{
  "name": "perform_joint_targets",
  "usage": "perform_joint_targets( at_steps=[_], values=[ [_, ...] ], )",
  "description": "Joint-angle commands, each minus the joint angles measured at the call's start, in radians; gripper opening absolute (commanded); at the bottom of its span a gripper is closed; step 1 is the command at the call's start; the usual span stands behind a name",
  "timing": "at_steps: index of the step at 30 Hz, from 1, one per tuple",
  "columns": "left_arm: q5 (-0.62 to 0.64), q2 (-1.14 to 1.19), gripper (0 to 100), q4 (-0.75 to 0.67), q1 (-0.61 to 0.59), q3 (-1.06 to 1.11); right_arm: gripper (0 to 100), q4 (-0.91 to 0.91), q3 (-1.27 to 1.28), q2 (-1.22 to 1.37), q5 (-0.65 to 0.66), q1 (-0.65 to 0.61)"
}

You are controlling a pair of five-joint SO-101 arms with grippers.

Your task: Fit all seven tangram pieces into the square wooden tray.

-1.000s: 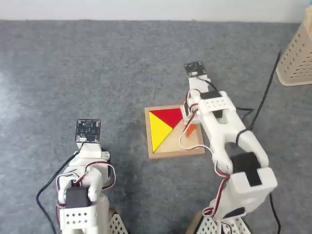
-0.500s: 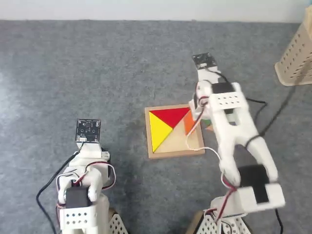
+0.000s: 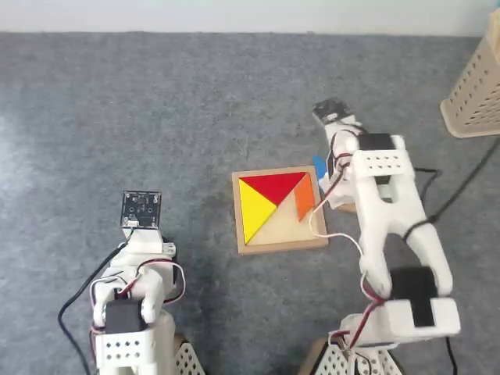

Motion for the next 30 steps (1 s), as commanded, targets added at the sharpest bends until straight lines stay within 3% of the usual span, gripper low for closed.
perform_joint_targets(
  at_steps=[1,5,15,23,30],
  values=[
    [0.008,-0.015,1,0.002,0.003,-0.012,6.1,-0.045,-0.011,0.025,0.123,0.022],
    [0.008,-0.015,1,0.002,0.003,-0.012,15.8,-0.045,-0.005,0.056,0.233,0.038],
    [0.008,-0.015,1,0.002,0.003,-0.012,15.9,-0.09,0.006,0.13,0.396,0.03],
    [0.008,-0.015,1,0.002,0.003,-0.012,15.8,-0.153,-0.038,0.242,0.408,0.059],
    [0.008,-0.015,1,0.002,0.003,-0.012,15.7,-0.108,-0.038,0.163,0.411,0.05]
  ],
)
